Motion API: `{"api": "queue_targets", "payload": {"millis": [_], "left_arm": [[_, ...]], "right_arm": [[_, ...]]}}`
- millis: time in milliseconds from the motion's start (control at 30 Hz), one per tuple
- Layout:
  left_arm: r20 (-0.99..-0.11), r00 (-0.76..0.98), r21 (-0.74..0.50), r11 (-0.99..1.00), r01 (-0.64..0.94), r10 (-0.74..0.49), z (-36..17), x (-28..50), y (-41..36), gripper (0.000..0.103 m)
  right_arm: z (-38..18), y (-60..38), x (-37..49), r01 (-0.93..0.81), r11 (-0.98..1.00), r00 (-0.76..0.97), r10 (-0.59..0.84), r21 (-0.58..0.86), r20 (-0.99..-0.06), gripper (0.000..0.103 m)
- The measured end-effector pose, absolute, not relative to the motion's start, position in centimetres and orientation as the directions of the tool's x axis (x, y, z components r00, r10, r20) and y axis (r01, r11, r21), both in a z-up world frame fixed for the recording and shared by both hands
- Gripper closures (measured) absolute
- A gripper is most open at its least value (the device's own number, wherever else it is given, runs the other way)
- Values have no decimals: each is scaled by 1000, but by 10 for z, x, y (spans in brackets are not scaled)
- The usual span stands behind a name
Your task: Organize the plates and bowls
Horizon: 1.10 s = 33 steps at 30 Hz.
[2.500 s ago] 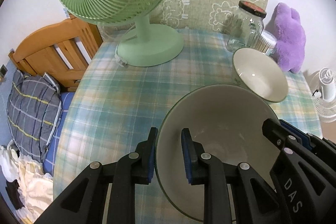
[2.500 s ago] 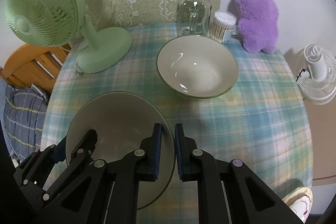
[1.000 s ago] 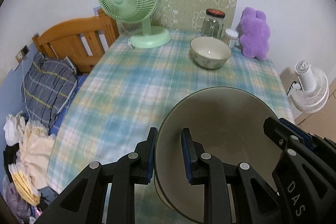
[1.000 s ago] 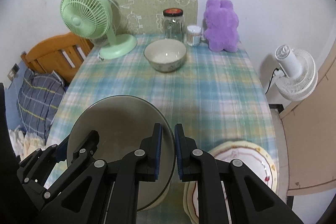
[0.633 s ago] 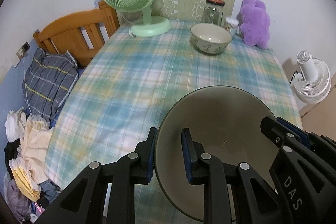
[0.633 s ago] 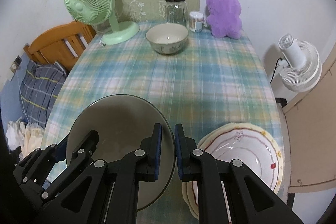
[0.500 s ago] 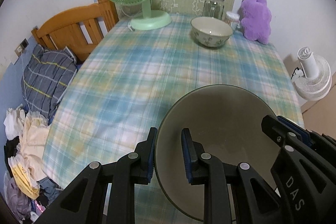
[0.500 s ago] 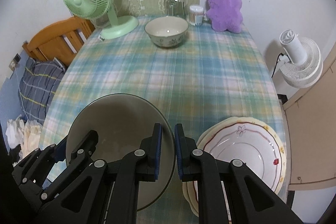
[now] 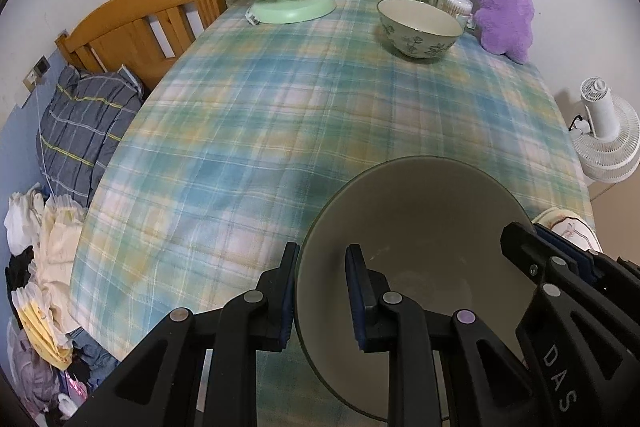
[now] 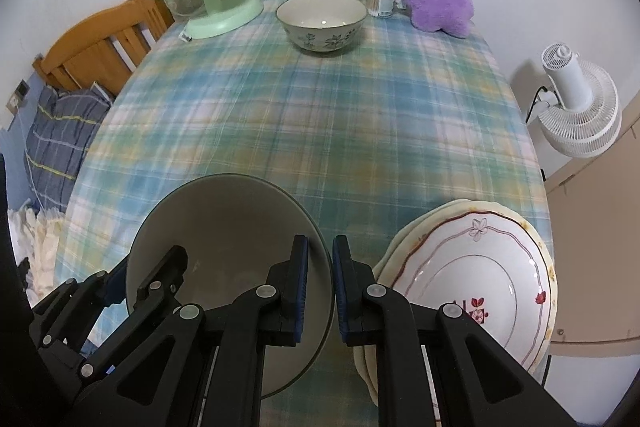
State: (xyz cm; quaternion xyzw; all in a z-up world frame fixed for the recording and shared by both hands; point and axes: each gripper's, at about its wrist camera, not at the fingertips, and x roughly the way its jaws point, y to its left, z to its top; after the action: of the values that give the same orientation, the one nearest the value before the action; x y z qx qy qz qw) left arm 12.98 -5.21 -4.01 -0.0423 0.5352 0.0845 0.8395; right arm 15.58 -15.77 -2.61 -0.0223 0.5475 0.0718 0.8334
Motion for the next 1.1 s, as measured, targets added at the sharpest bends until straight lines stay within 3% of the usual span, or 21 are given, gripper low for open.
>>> {"api": "queue_targets", "payload": {"millis": [600, 967, 1100], "left_arm": [[-924, 376, 7, 986, -168, 71, -56, 139, -47, 82], [-918, 393, -3, 993, -119, 45, -39, 128, -57, 60], [-909, 415, 16, 997, -77, 46, -26, 127, -55, 46]], "right_arm": [[-43, -149, 167, -130, 991, 357, 61, 16, -932, 87], [-36, -158, 158, -146, 986, 356, 130, 82, -925, 79], [-25, -158, 151, -120, 988, 385, 132, 92, -913, 65]]}}
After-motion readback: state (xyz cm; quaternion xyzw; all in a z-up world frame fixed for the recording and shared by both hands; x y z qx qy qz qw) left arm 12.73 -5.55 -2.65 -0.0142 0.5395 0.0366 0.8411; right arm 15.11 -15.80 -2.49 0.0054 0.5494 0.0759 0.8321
